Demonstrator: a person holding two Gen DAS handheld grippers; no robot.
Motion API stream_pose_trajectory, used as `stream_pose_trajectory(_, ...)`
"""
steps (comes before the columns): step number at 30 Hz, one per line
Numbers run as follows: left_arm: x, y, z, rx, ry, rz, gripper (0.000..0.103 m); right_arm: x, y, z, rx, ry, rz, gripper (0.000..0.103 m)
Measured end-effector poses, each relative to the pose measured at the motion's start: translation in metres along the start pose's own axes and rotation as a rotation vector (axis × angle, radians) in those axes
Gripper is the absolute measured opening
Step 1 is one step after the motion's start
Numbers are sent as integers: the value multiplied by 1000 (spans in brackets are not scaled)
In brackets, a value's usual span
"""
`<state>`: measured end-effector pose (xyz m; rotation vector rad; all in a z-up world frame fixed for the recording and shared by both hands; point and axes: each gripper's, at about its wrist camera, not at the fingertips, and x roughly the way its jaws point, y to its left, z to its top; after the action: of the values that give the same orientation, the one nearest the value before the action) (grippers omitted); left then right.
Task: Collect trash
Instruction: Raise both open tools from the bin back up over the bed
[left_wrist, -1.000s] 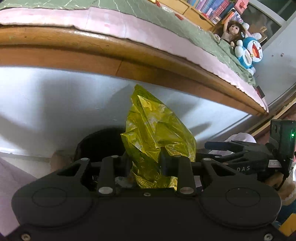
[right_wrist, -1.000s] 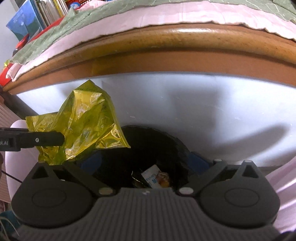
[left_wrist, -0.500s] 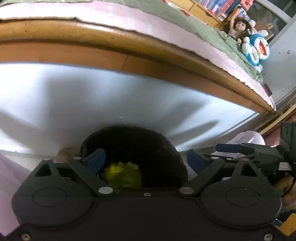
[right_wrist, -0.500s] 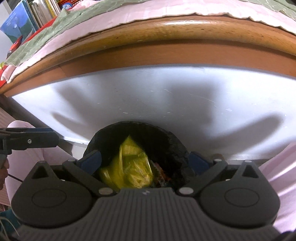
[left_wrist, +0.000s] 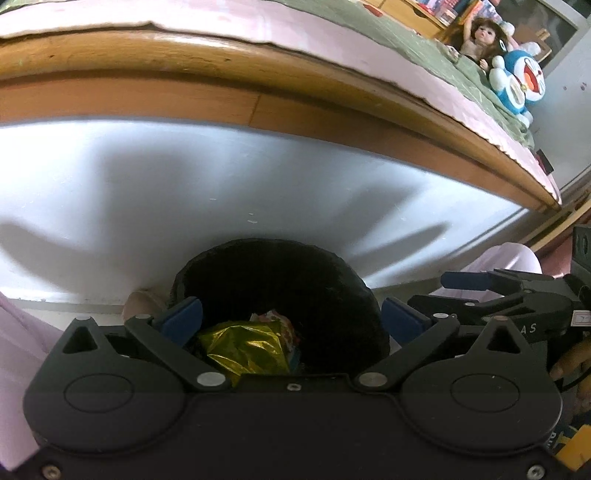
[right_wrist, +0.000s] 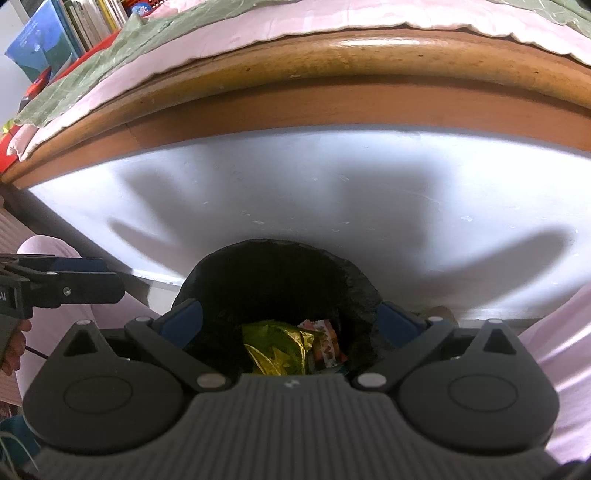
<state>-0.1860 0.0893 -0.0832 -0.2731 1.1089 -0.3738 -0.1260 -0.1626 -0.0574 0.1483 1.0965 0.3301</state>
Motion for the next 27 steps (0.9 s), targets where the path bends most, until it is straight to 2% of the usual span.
stream_pose_trajectory(4,-3,1,5,3,3,-19,103,-3,1,2,-8,-8,-5,103)
stream_pose_trajectory(7,-11,-4,14,41,-16,-24,103,-11,4,5,-31,-29,-21,103)
stream_pose_trajectory(14,-36,-18,36,122,-89,-42,103,-40,8,24,-28,-122,56,103)
stream_pose_trajectory(20,-60,-33,49,203,-166,-49,103,-62,18,42,-104,-205,47,103)
stream_pose_trajectory(23,-74,-34,56,197,-205,-43,103,-66,16,51,-93,-232,48,103)
stream_pose_trajectory(27,-91,-37,67,186,-267,-75,103,-73,13,65,-58,-278,118,103)
